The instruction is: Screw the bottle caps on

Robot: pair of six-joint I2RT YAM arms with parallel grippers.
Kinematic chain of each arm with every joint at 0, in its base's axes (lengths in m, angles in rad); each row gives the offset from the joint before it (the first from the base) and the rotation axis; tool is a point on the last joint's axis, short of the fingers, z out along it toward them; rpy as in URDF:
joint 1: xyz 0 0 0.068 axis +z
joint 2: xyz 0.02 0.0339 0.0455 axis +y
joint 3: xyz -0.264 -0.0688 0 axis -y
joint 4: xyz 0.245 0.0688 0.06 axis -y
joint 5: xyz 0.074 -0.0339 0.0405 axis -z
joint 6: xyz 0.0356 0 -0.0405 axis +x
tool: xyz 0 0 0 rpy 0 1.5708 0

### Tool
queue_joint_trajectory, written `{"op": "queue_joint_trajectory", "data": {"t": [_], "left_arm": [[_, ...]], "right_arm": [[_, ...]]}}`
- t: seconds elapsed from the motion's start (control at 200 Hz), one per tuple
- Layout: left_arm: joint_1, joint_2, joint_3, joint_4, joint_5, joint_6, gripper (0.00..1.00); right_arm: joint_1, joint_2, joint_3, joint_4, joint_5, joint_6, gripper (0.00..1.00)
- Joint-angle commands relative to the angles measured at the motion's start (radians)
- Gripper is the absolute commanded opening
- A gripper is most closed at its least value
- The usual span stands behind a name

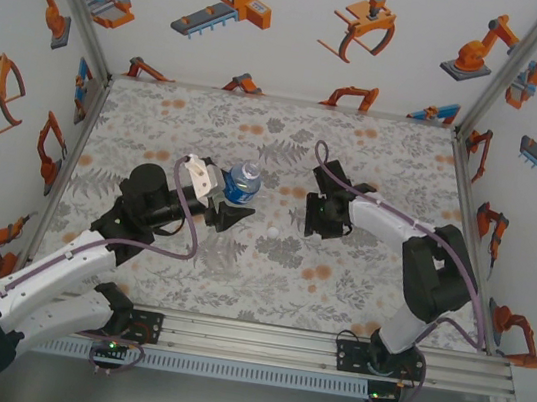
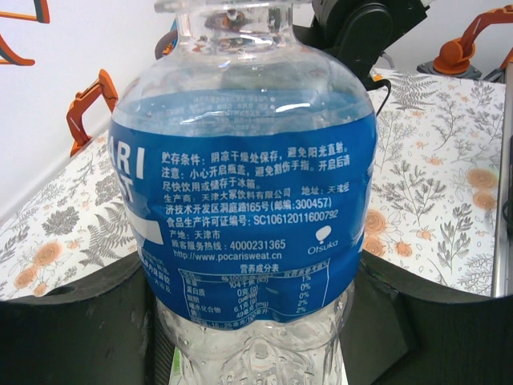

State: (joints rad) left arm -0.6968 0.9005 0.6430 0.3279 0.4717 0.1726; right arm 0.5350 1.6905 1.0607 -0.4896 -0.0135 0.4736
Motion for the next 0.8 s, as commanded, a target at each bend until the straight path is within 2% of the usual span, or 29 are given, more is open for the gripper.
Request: {"op": "queue_joint_trajectory", "data": {"t": [0.0, 0.531, 0.791], "left_arm": [[0.007, -0.017, 0.015, 0.014, 0.013, -0.01, 0.0], [0.007, -0.002, 0.018, 0.023, 0.015, -0.016, 0.0], [0.006, -0.004, 0.018, 0.03, 0.005, -0.03, 0.0]], "right_arm": [[-0.004, 0.015, 0.007, -0.008, 0.013, -0.007, 0.46], [-0.006, 0.035, -0.023, 0.009, 0.014, -0.001, 0.46], [-0.006, 0.049, -0.049, 0.045, -0.007, 0.022, 0.4]]}}
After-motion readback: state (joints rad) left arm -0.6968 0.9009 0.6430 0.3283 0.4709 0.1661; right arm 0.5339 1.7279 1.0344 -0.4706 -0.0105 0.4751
